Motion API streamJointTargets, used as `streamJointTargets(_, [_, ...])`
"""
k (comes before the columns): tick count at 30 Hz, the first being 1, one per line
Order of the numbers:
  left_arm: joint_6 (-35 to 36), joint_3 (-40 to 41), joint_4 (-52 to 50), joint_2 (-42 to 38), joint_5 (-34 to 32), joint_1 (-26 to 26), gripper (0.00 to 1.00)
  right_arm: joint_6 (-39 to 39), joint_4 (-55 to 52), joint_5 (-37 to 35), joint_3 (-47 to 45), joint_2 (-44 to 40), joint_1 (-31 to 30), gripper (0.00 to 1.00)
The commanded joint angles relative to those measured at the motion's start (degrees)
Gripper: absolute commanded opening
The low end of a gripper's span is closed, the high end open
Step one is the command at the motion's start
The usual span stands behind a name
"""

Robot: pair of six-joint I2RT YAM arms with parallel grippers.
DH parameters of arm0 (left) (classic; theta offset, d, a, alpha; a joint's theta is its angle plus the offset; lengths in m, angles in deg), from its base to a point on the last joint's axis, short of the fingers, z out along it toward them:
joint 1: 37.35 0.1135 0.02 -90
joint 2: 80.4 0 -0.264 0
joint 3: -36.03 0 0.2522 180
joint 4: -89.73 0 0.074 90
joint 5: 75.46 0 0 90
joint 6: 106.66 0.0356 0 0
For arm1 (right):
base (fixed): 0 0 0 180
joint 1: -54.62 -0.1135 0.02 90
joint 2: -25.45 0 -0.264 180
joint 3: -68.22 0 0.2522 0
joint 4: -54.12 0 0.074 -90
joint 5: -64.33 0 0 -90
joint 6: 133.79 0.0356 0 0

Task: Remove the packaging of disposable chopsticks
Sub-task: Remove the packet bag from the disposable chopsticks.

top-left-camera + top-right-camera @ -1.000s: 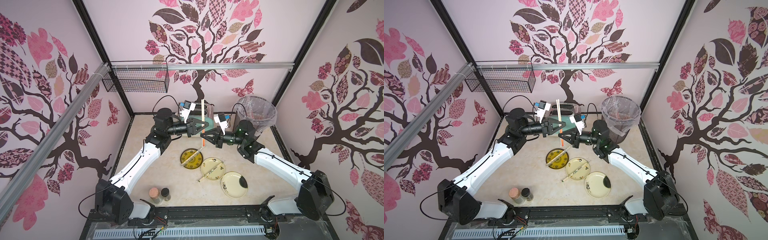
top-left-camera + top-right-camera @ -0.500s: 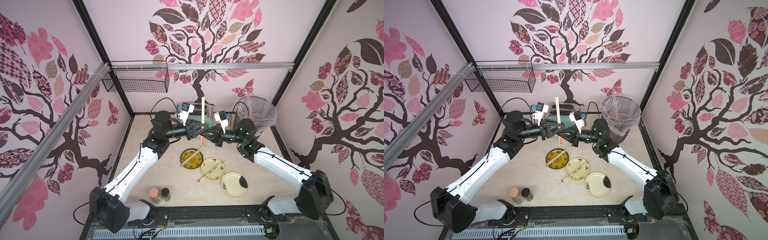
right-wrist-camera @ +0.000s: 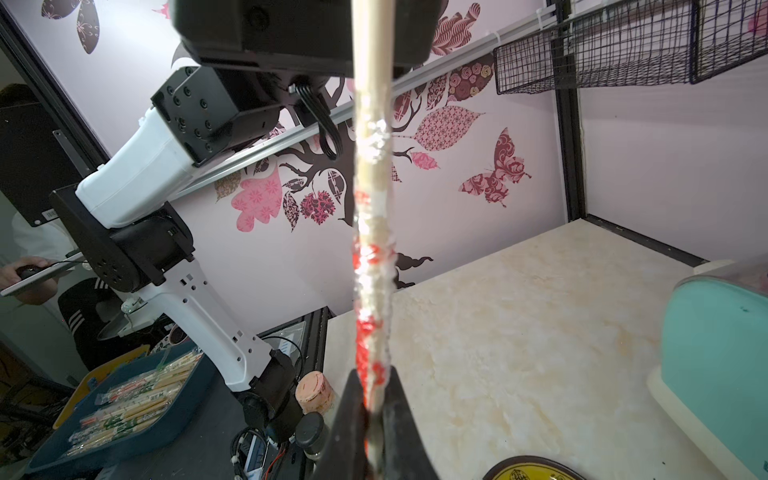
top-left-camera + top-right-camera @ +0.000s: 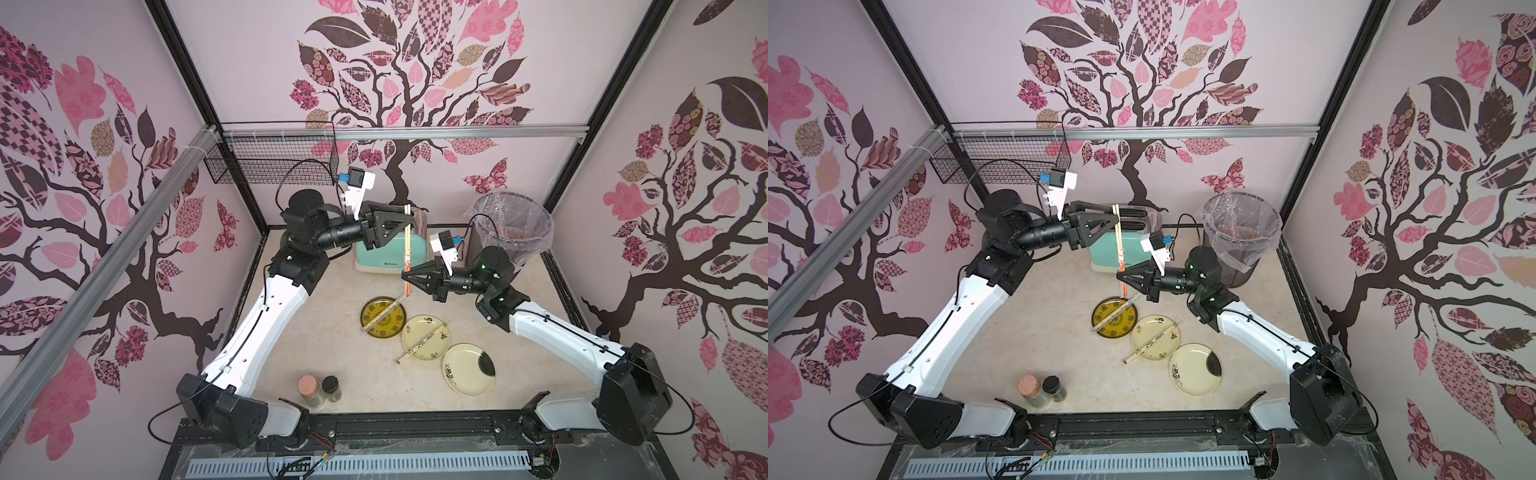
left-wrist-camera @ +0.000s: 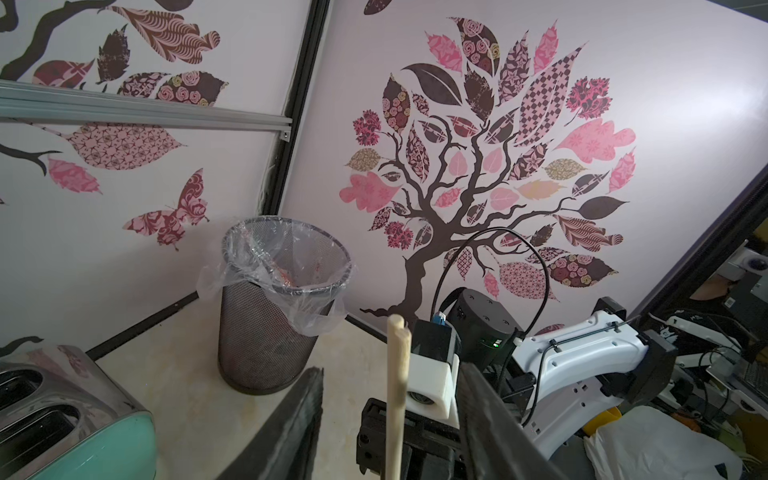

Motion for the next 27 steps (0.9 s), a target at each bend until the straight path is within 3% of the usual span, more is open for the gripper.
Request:
streamJointTargets(1, [-0.4,-0.8,-0.6,1.4,2.9,-0.4,0.47,-0.6,1.3,0.1,1.5,-1.7,-0.3,0.00])
streamJointTargets(8, [0.2,4.4,-0.2,0.1,2.0,-1.6,0.19,1.3,2.9,-2.0,4.0,-0.6,-0.3,0.00])
streamJointTargets(22, [1.4,18.2,1.3,-4.5,0.9,-5.0,0.13,0.8,2.2,-3.9,9.9,0.4,-0.1,0.00])
streamJointTargets(27, [1.7,18.1,0.6,-6.8,-1.3,-4.9,0.25,0.8,1.7,-2.4,8.8,0.9,-0.1,0.00])
